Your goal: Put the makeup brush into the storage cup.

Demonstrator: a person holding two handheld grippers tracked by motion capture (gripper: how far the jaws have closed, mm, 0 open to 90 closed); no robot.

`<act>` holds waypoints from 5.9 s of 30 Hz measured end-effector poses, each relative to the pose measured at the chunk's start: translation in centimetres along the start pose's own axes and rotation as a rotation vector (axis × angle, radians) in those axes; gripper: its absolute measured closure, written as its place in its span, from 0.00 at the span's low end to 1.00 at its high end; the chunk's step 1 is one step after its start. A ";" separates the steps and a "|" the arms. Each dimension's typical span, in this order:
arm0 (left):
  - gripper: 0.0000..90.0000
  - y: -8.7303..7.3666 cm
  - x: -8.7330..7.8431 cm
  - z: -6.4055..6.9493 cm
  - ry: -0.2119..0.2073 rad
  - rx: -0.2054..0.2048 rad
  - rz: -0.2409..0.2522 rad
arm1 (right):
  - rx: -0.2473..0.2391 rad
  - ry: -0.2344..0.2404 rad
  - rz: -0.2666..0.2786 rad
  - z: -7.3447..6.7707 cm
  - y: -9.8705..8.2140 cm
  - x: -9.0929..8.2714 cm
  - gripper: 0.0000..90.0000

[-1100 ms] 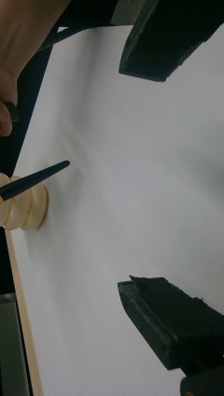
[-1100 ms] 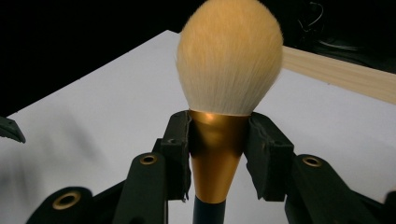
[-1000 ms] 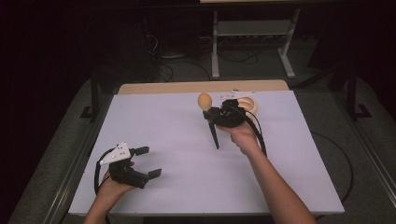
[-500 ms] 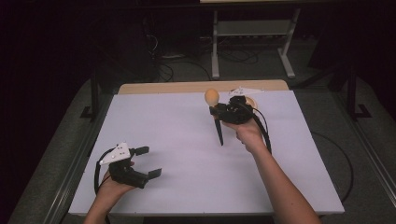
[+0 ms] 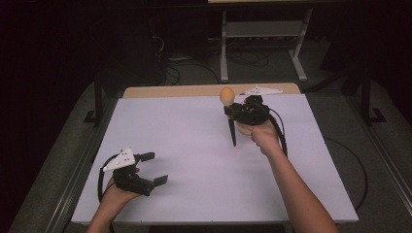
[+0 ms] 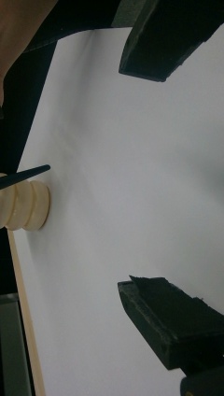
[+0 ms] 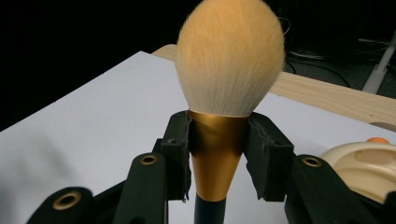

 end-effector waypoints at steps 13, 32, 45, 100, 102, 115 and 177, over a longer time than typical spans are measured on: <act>0.00 0.0 0.0 0.0 0.000 0.000 -0.004 | 0.007 -0.034 0.016 1.0 1.1 -1.2 0.68; 0.00 0.0 0.0 0.1 -0.002 -0.001 0.003 | 0.018 -0.087 0.042 2.8 2.2 -2.3 0.68; 0.00 0.0 0.0 0.1 -0.003 -0.004 0.004 | 0.026 -0.128 0.061 4.0 3.2 -3.0 0.68; 0.00 0.1 -0.2 0.0 -0.002 -0.003 0.004 | 0.023 -0.240 0.097 7.3 5.5 -2.7 0.68; 0.00 0.1 -0.2 0.0 -0.001 -0.001 0.003 | 0.020 -0.242 0.092 7.3 5.4 -2.6 0.68; 0.00 0.0 -0.1 0.0 -0.003 -0.002 0.004 | 0.024 -0.247 0.066 7.6 4.5 -1.7 0.68; 0.00 0.0 0.0 0.1 -0.006 0.002 0.003 | 0.018 -0.244 -0.112 8.4 -0.2 0.4 0.33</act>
Point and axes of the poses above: each handheld gripper's, and its own axes: x roughly forward along the jaws, y roughly out of its top, z roughly to its right, the point moved 3 cm from there along x, roughly forward along the jaws, and after that the axes turned 8 degrees about -x, right-handed, at the moved point
